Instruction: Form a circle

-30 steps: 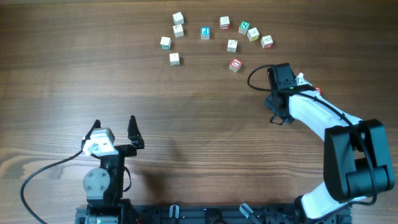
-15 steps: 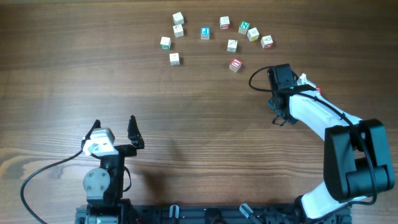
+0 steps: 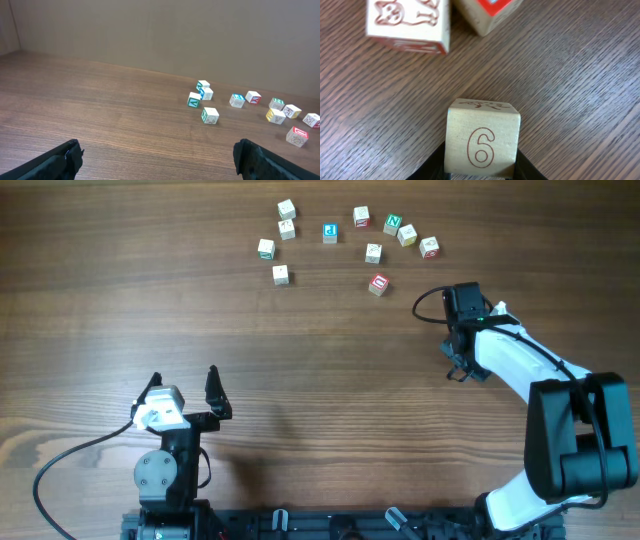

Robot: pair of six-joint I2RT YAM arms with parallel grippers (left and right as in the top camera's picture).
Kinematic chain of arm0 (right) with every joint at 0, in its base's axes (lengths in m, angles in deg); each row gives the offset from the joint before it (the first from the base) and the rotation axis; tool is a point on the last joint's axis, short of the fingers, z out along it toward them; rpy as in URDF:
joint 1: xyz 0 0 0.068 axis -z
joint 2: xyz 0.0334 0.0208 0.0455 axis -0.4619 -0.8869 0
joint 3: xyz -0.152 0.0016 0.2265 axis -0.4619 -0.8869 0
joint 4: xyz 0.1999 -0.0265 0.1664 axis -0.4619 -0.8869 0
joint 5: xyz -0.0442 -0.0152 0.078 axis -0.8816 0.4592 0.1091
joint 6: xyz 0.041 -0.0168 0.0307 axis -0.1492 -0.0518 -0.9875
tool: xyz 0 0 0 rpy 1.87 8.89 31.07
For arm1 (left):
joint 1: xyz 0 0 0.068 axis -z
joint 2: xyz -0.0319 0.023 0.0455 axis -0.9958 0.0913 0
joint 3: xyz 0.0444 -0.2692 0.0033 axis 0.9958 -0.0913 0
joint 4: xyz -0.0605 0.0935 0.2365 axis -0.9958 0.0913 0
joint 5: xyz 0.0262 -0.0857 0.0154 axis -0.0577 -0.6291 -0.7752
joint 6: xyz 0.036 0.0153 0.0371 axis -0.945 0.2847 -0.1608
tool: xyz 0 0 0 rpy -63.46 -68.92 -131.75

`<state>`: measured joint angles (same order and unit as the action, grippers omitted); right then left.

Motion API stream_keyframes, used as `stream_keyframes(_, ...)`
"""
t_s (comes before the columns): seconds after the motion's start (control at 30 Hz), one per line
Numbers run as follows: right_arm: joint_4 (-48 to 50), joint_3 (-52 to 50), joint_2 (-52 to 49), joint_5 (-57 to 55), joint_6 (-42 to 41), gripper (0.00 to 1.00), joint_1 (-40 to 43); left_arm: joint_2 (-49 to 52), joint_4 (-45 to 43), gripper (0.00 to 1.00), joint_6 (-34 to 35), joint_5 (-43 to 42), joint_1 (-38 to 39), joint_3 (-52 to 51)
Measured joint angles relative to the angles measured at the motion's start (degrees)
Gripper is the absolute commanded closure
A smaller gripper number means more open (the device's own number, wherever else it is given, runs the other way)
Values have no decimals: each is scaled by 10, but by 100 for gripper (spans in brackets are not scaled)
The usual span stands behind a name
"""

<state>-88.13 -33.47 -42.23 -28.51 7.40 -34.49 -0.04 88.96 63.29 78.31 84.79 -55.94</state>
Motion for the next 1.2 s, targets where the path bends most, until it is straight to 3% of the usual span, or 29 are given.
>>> stream_keyframes(0.5,26,5,0,45,150,79,23,0,0,0,0,0,0,0)
stream_keyframes(0.63,26,5,0,40,152,71,23,0,0,0,0,0,0,0)
stream_keyframes(1.2,59,-10,2,25,111,71,63,0,0,0,0,0,0,0)
